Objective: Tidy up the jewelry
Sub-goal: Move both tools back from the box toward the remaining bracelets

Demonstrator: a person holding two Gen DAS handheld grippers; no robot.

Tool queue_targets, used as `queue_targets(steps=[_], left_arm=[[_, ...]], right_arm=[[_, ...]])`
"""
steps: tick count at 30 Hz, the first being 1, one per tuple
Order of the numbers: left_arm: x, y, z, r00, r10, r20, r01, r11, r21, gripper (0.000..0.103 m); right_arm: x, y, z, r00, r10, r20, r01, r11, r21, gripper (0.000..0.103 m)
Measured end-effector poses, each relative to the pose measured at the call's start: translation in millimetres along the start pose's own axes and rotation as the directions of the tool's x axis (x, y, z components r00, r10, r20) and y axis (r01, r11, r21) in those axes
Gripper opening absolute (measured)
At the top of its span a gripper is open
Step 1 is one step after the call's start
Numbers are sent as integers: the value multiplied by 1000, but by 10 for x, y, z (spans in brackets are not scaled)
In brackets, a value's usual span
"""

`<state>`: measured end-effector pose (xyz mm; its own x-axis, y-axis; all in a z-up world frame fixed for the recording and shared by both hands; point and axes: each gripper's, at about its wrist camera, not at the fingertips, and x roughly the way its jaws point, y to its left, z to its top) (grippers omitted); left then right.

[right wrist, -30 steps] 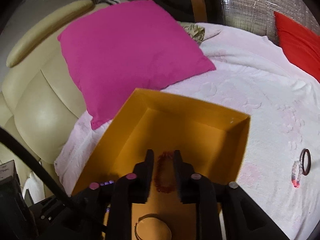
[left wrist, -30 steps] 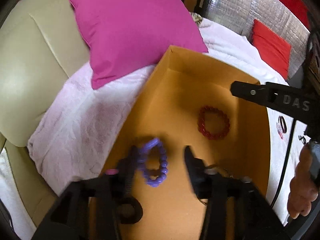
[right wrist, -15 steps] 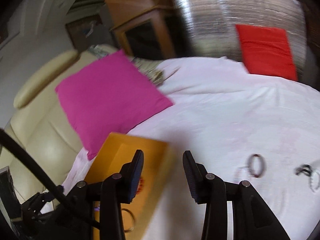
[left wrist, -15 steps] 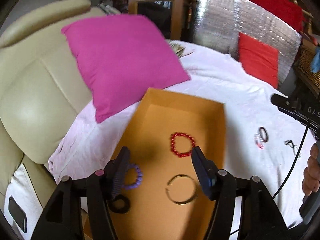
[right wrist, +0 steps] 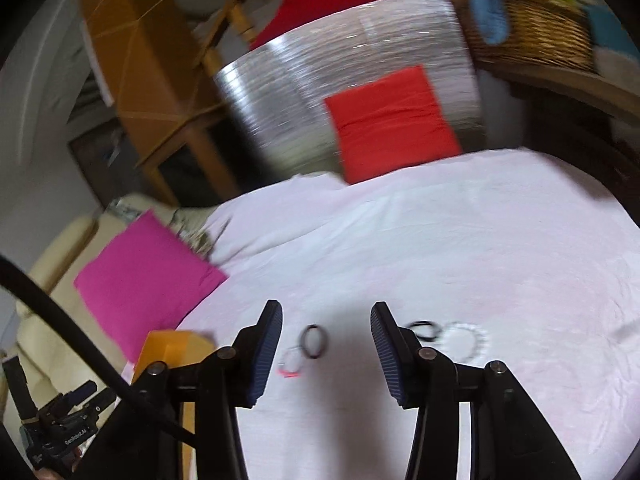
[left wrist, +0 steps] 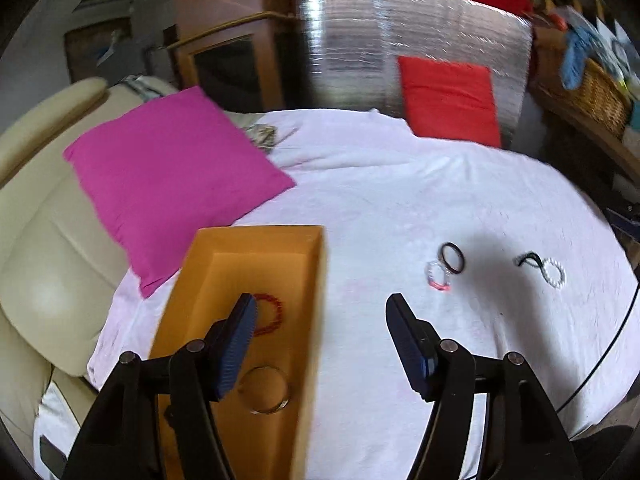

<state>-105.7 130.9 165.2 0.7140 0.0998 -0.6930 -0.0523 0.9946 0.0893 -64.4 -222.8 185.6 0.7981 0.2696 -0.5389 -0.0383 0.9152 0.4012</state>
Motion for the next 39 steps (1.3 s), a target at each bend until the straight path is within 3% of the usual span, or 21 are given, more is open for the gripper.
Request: queue_targets(steps=[9,13,18,25,28,32,39], left_arm=[[445,-784,-14,999,-23,-25,25,996,82,67],[770,-1095,10,999,-33,-32,36,996,84,67],[1153,-1262,25,996,-66,-66,67,998,20,67],[1486,-1263,90,994,-76,-73,76,997,-15,67],[1618,-1238,109,992,-83,-94,81,996,-21,67],[1755,-1295,197,985,-143,-94,144,990,-1,67],[2098,-1476,385,969,-224,-105,230,972,43,67]], right_arm=[[186,-1278,-269,999,-30,-21,34,963,267,50],[459,-1619,-339,994,-18,-112,57,932,358,49],[590,-1635,-294,991,58,-120,-12,936,353,49],[1049,-1367,-435,955,227,-192,-127,895,428,49],[1299,-1205,-495,947,229,-226,-109,889,444,49],[1528,-1192,-561,942,224,-251,-60,846,530,49],[1657,-1337,-627,962,177,-208,2,758,652,50]])
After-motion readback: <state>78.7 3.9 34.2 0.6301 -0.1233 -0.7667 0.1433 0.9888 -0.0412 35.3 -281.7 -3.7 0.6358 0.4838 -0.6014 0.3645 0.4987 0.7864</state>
